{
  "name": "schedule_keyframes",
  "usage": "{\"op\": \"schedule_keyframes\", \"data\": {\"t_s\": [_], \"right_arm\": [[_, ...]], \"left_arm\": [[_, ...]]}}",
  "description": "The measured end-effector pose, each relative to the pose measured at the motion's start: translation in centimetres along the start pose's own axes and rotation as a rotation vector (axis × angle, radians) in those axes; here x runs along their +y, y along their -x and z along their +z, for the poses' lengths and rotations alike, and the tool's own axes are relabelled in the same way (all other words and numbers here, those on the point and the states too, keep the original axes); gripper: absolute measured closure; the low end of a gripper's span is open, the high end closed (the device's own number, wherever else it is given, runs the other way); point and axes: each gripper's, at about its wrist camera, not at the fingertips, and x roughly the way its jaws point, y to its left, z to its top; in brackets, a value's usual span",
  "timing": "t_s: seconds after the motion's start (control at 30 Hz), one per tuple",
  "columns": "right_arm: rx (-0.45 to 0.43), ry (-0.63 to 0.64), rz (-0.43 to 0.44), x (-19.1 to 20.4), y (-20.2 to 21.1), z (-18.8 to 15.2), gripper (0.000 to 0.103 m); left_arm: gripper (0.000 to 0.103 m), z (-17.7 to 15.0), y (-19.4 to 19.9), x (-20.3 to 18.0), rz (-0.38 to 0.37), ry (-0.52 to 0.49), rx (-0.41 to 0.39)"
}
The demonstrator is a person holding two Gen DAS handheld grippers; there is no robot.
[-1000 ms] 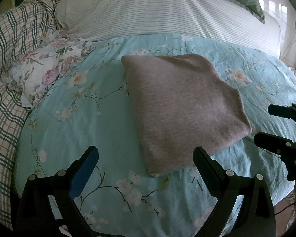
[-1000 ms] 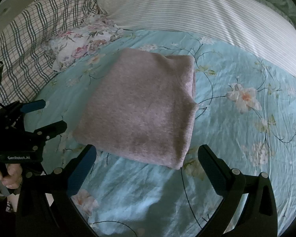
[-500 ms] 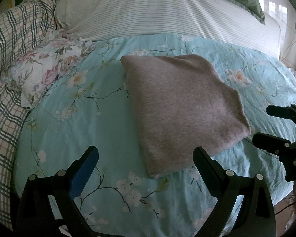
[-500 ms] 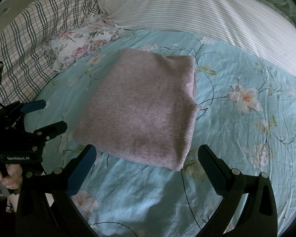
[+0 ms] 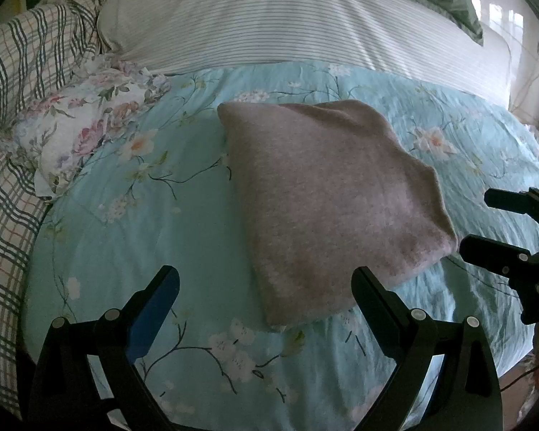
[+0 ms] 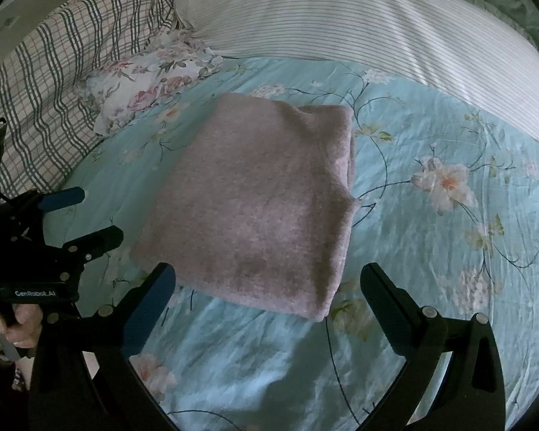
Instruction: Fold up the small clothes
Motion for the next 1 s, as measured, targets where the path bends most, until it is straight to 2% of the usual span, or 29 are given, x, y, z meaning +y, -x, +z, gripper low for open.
{"op": "schedule_keyframes", "data": {"t_s": [0.4, 1.0], "right_arm": [[-0.012, 0.001, 0.002, -0.3, -0.8, 1.1, 0.001], [0.001, -0.031, 0.009, -1.2, -2.4, 1.2, 0.000]], "left_arm": [[0.006, 0.6, -0.7, -0.3, 0.017, 0.009, -0.012], [0.006, 1.2, -1.8, 1.2, 0.003, 0.053, 0.003]]}}
